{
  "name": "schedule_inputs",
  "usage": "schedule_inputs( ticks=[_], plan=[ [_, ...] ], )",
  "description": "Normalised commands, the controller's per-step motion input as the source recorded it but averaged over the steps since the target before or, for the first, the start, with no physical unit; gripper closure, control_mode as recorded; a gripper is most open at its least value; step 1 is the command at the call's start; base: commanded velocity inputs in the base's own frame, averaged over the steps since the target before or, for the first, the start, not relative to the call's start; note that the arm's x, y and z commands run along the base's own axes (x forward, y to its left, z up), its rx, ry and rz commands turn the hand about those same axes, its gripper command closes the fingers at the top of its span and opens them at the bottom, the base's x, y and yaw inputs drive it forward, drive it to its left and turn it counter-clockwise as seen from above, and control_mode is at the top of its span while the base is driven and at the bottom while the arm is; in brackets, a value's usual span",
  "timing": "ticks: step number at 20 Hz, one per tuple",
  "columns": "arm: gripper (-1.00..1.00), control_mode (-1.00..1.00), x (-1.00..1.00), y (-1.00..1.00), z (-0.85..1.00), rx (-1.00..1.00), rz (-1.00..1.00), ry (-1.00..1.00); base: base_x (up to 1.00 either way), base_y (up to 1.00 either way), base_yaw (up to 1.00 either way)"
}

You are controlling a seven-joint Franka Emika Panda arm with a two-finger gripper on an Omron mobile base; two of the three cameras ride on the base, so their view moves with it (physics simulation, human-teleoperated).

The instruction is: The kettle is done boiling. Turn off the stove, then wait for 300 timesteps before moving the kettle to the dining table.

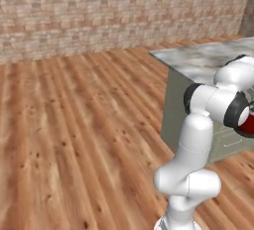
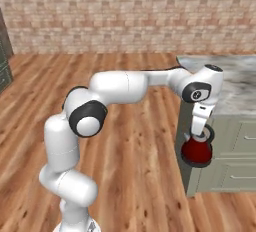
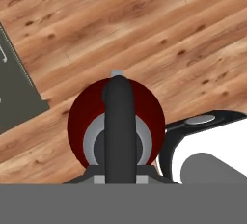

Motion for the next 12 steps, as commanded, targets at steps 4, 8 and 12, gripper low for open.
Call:
schedule_inputs(
  ticks=[4,8,12],
  plan=[
    [1.0,1.0,0.0,0.0,0.0,0.0,0.0,0.0,0.58,0.77,-0.26],
    [1.0,1.0,0.0,0.0,0.0,0.0,0.0,0.0,0.71,0.71,-0.17],
    [1.0,1.0,0.0,0.0,0.0,0.0,0.0,0.0,0.77,0.57,-0.14]
  ],
)
